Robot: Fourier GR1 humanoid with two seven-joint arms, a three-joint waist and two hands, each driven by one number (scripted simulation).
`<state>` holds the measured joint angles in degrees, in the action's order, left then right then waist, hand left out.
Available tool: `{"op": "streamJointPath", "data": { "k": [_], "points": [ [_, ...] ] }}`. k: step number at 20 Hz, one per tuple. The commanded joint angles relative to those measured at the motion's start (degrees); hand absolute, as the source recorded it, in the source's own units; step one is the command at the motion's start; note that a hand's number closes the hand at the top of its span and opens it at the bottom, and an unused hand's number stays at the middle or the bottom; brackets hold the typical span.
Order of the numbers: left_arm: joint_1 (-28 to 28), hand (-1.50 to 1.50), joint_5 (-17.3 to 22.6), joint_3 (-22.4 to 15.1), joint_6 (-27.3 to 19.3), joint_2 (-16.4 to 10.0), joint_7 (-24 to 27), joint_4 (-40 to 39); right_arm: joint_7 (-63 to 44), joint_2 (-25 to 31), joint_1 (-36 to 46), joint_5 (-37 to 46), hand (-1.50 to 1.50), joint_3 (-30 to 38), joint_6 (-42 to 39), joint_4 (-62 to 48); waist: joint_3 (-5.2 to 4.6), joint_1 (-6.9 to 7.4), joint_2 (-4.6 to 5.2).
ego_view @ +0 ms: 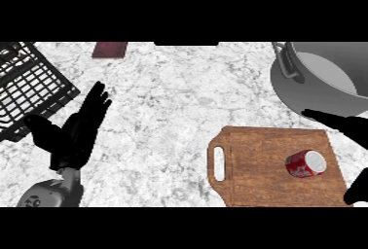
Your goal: Pick the can from the cutting board and place it in the pot
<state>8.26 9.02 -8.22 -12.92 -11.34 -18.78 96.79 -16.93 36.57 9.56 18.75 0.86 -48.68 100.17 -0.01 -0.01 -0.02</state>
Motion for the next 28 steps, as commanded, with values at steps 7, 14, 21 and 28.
{"op": "streamJointPath", "data": {
  "k": [7, 14, 21, 28],
  "points": [
    [1.18, 0.00, -1.28, 2.49, 2.80, 2.24, 2.47, -3.21, -1.17, -5.79, 3.29, 11.62, -1.50, -4.73, 1.61, -6.14, 0.01, 0.14, 0.06],
    [-1.71, 0.00, -3.44, 2.48, 3.32, 2.93, 1.42, 0.58, 2.44, -6.35, 1.89, 18.22, -1.50, -6.69, 1.60, -7.15, 0.01, 0.10, 0.00],
    [0.31, 0.00, -0.72, 6.76, 7.38, 2.11, 2.78, -3.52, 5.66, -8.34, 2.73, 24.78, -1.50, -9.68, 4.34, -13.73, 0.01, 0.12, 0.06],
    [-1.12, 0.00, -5.51, 3.51, 4.82, 5.65, 0.87, -0.87, 9.67, -7.70, 1.07, 28.57, -1.50, -8.27, 4.04, -16.80, 0.02, 0.04, 0.02]
  ]
}}
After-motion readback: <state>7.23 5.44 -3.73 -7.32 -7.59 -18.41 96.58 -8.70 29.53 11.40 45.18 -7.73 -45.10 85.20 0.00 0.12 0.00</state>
